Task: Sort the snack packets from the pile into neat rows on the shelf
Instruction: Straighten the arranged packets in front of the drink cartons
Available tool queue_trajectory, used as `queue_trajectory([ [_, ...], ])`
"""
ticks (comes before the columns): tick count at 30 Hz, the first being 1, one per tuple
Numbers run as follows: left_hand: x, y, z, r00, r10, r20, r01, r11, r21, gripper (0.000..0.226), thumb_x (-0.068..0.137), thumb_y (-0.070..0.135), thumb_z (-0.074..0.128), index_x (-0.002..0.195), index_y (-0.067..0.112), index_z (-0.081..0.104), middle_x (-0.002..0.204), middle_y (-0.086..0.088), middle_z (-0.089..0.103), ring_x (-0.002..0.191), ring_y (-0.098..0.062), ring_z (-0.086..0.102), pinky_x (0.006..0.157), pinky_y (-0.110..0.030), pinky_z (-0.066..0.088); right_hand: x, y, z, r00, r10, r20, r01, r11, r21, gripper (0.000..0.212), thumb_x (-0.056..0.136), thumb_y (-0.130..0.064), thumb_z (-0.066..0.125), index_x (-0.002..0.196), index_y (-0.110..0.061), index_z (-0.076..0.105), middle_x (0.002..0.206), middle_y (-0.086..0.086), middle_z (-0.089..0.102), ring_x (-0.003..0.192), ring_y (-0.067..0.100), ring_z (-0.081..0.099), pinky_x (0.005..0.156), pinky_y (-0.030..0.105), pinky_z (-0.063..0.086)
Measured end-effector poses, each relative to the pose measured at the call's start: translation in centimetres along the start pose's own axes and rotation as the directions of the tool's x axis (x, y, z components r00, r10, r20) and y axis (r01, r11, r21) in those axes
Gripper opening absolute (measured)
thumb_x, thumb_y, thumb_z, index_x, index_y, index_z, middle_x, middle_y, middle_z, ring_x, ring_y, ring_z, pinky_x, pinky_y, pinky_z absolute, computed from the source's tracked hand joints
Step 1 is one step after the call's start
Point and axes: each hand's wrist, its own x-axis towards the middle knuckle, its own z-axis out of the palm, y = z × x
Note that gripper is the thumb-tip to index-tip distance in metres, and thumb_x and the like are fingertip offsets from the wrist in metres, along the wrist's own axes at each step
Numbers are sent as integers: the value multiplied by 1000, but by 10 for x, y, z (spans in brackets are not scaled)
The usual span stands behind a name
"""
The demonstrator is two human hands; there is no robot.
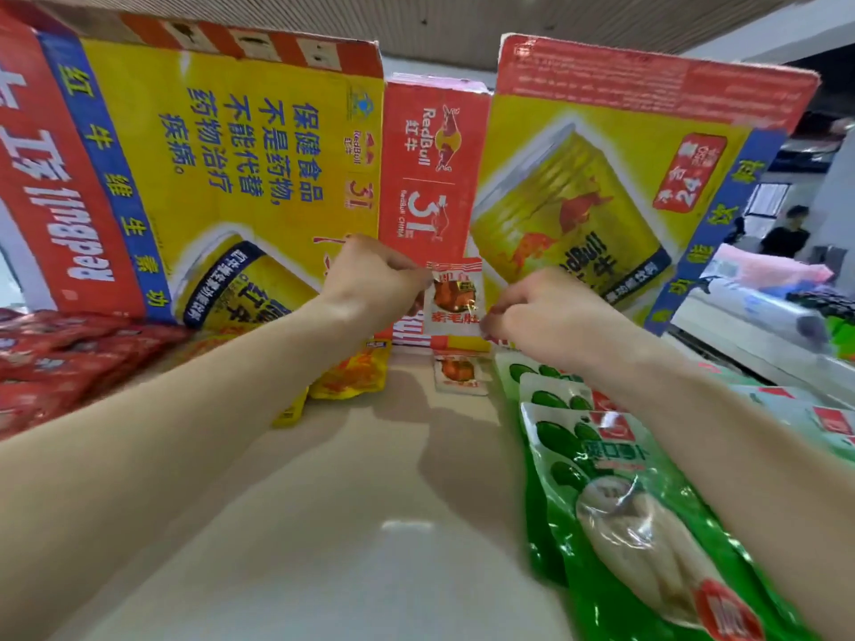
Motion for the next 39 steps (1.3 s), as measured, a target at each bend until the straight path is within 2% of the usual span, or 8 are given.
queue_trajectory([
  [6, 8, -20, 9, 970, -229, 84, 229, 973, 7, 19, 87, 8, 66, 70, 1, 65, 64, -8, 60, 56, -19, 55, 53, -22, 45, 3, 12, 9, 998, -47, -35, 41, 986, -161, 19, 91, -29, 57, 101, -28, 73, 114, -4, 69, 81, 15, 63, 80, 36, 56],
  [9, 6, -26, 17, 951, -281, 129, 272, 959, 82, 23, 88, 9, 65, 66, 6, 59, 50, -1, 56, 36, -10, 50, 38, -16, 39, -1, 19, 9, 990, -143, 2, 141, 975, -173, 22, 94, -34, 55, 107, -44, 69, 88, -20, 68, 55, 4, 52, 56, 25, 45],
  [12, 2, -28, 25, 944, -300, 139, 299, 954, 31, 20, 84, 2, 65, 64, 4, 61, 43, 0, 57, 47, -19, 48, 46, -21, 36, -4, 21, 15, 978, -196, 71, 207, 950, -236, 23, 92, -37, 57, 106, -52, 68, 58, -19, 56, 50, 4, 43, 46, 24, 28],
  [15, -2, -28, 30, 943, -299, 144, 295, 954, 46, 13, 80, -1, 65, 68, -1, 67, 49, -6, 61, 58, -23, 50, 50, -24, 34, -7, 19, 22, 955, -259, 143, 288, 922, -259, 22, 90, -37, 58, 102, -50, 69, 70, -17, 62, 57, 4, 49, 48, 24, 33],
  [21, -6, -29, 36, 968, -172, 182, 127, 964, 235, 12, 78, 0, 68, 79, -11, 72, 54, -7, 63, 54, -20, 53, 50, -25, 39, -14, 19, 34, 935, -304, 181, 350, 867, -356, 27, 87, -39, 55, 109, -32, 69, 96, -4, 68, 84, 22, 63, 72, 32, 53],
  [27, -9, -29, 39, 979, -2, 203, -86, 902, 424, 22, 82, 5, 64, 63, 2, 75, 55, 0, 69, 59, -16, 68, 68, -35, 60, -19, 18, 34, 926, -330, 183, 375, 853, -363, 24, 87, -39, 54, 104, -31, 69, 91, -6, 66, 83, 23, 61, 66, 30, 44],
  [31, -8, -32, 45, 967, 55, 249, -182, 832, 523, 17, 83, 10, 62, 73, 3, 73, 62, -6, 65, 69, -25, 66, 67, -35, 58, -22, 17, 37, 914, -367, 173, 406, 810, -423, 27, 91, -43, 47, 98, -25, 66, 82, -5, 59, 75, 24, 54, 59, 28, 36],
  [39, -5, -40, 47, 975, 95, 201, -197, 791, 579, 21, 87, 16, 58, 74, 6, 72, 62, -2, 55, 56, -11, 46, 45, -19, 29, -28, 12, 40, 907, -402, 129, 410, 765, -498, 30, 89, -46, 48, 73, -21, 45, 66, -6, 37, 56, 16, 33, 49, 26, 18],
])
